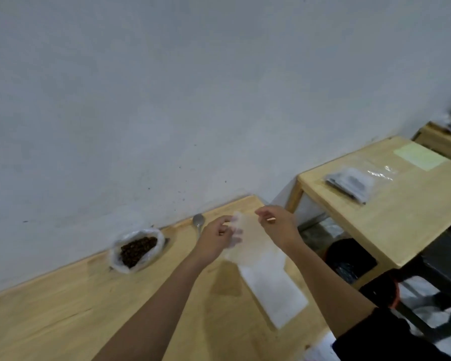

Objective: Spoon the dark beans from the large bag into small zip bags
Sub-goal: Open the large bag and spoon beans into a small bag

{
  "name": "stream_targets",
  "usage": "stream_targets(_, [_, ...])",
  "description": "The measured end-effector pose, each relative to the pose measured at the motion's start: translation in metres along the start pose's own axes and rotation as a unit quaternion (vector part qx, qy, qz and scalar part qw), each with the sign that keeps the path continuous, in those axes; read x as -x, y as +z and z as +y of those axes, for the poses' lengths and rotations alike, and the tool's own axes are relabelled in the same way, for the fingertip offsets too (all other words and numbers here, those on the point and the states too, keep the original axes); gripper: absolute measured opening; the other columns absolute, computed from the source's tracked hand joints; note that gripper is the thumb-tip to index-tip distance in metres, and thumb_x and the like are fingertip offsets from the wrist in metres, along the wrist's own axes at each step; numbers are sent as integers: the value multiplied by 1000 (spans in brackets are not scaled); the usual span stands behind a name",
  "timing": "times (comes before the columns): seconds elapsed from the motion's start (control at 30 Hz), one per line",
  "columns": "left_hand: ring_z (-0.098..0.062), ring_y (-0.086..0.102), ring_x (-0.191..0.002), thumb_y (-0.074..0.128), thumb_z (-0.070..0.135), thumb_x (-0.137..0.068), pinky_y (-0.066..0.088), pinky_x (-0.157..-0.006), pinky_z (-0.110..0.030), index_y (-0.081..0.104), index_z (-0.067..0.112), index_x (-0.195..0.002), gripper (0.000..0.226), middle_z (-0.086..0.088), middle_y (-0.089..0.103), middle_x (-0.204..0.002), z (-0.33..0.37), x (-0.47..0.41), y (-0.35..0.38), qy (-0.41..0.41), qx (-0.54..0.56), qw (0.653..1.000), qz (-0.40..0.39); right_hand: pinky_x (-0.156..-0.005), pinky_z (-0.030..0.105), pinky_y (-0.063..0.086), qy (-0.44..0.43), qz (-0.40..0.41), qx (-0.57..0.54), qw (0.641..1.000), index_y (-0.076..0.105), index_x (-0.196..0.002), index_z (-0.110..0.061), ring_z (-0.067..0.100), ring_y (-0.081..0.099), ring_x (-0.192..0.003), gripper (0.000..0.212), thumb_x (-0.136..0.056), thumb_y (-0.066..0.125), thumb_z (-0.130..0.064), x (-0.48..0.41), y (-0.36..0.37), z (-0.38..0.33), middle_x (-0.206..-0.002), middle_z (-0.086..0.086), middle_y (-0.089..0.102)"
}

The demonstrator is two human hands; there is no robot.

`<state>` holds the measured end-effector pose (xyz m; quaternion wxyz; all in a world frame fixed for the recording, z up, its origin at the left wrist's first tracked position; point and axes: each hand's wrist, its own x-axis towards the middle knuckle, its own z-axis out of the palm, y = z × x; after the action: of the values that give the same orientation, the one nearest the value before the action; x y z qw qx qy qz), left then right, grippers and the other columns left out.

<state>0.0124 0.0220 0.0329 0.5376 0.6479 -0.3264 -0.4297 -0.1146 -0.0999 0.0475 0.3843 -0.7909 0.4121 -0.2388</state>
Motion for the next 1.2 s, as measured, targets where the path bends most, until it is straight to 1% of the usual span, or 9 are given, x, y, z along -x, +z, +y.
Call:
stream_targets(0.1, [-11,69,-79,48,11,-97,56,-75,-27,53,10,-117,21,-10,66,-100,17,10,-24,20,20,999,33,-65,0,42,-28,13,-22,999,68,-94,3,15,55,-78,15,-83,58,6,-4,8,-28,-89,10,62])
stream_targets(0.23, [-20,64,-101,53,20,-95,54,-87,-43,59,23,-115,21,-5,66,-110,37,27,-48,67,3,994,81,-61,18,55,16,-100,-182,978,64,-86,-8,18,60,-73,8,-86,61,-2,2,26,-71,-80,9,61])
stream_targets(0.33, [-12,64,-97,55,13,-94,54,-82,-33,63,29,-106,22,3,69,-106,52,39,-58,108,8,991,83,-71,26,57,25,-145,-242,959,66,-85,-14,17,67,-82,4,-84,68,-17,4,37,-99,-88,7,66])
stream_targets(0.43, [-8,65,-94,59,4,-89,51,-78,-24,62,13,-116,28,-5,68,-111,59,49,-69,132,40,986,94,-80,34,58,31,-162,-293,942,67,-96,-8,20,68,-87,21,-80,73,-19,6,41,-121,-95,10,66])
stream_targets(0.53, [-15,64,-105,66,1,-83,52,-83,-25,63,11,-113,32,-9,68,-114,60,58,-79,149,50,981,111,-75,30,58,19,-169,-294,940,67,-96,-8,15,66,-79,21,-79,74,-15,10,44,-136,-93,8,64])
stream_targets(0.63, [-11,63,-107,69,2,-80,51,-83,-21,64,13,-111,33,-2,69,-111,63,68,-85,166,53,977,127,-70,27,57,15,-180,-313,932,68,-92,-13,11,67,-75,15,-78,74,-14,13,50,-147,-89,4,63])
stream_targets(0.83, [-12,58,-116,69,10,-83,49,-95,-31,61,6,-119,37,-5,65,-120,66,80,-104,184,67,972,129,-79,28,56,5,-207,-352,913,67,-104,-8,10,68,-79,26,-80,73,-16,17,59,-161,-92,4,65])
stream_targets(1.07, [-11,57,-117,67,15,-85,51,-92,-30,62,12,-118,34,-1,66,-120,68,93,-117,175,82,971,140,-83,31,56,9,-234,-380,895,66,-107,-4,15,67,-87,32,-79,73,-17,19,72,-174,-96,12,64])
stream_targets(1.2, [-18,63,-108,64,22,-88,52,-90,-33,64,16,-117,30,-2,69,-114,69,97,-126,162,76,973,149,-84,34,56,0,-236,-366,900,67,-106,-4,21,69,-95,26,-85,68,-19,20,81,-182,-102,15,69])
